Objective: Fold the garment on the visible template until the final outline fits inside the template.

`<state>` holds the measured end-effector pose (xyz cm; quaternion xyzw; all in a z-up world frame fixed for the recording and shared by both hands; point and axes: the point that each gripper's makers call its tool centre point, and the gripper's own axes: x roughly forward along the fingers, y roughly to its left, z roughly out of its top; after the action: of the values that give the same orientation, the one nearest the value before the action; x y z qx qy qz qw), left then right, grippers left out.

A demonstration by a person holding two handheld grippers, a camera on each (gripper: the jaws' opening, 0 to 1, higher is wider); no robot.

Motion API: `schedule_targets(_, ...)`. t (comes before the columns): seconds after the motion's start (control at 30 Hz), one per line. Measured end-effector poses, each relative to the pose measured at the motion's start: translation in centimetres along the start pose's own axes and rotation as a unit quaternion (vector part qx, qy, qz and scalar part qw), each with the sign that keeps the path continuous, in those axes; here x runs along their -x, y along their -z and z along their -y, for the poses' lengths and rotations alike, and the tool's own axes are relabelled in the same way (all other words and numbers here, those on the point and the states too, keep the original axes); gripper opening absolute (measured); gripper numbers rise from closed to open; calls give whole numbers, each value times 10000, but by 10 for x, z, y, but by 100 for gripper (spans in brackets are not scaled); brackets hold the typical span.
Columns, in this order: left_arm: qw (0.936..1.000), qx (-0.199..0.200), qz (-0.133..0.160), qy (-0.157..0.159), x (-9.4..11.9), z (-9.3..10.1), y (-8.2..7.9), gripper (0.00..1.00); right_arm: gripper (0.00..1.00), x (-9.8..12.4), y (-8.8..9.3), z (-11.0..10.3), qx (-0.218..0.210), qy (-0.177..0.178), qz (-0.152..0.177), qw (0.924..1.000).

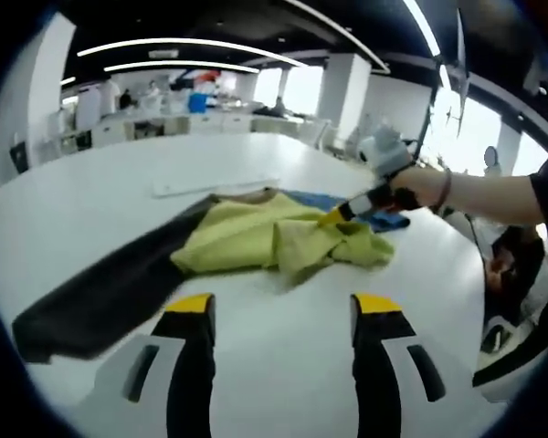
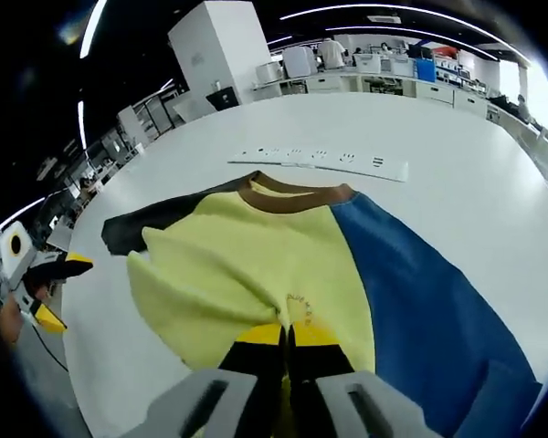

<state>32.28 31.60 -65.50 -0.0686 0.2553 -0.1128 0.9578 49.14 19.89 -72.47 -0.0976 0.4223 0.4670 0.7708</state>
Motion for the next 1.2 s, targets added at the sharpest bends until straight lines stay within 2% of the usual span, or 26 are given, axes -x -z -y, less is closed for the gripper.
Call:
schedule_targets(0.23,9998,23,69,184,-16,6,-7,42,0,-1,1,1,-76,-12,13,10000)
schedule_targets(0.5,9995,234,-42,193,-40,5,-8,39,0,-1,1,0,-93,-37,74,9999)
schedule_targets(0.73,9992,325,-121,221,-61,8,-7,31,0,-2,1,1,-97,-20,124,9999)
schedule_targets(1.03,9983,540,-212,108,-77,0,2,24,0,-2,0,0,-90,-33,149,9998)
schedule_targets(1.13,9969,727,-137,271,-79,6,0,14,0,-2,0,0,-63,-31,148,9999)
schedule_targets(1.2,9962,805,-121,309,-81,8,0,14,0,-2,0,0,-62,-31,148,9999)
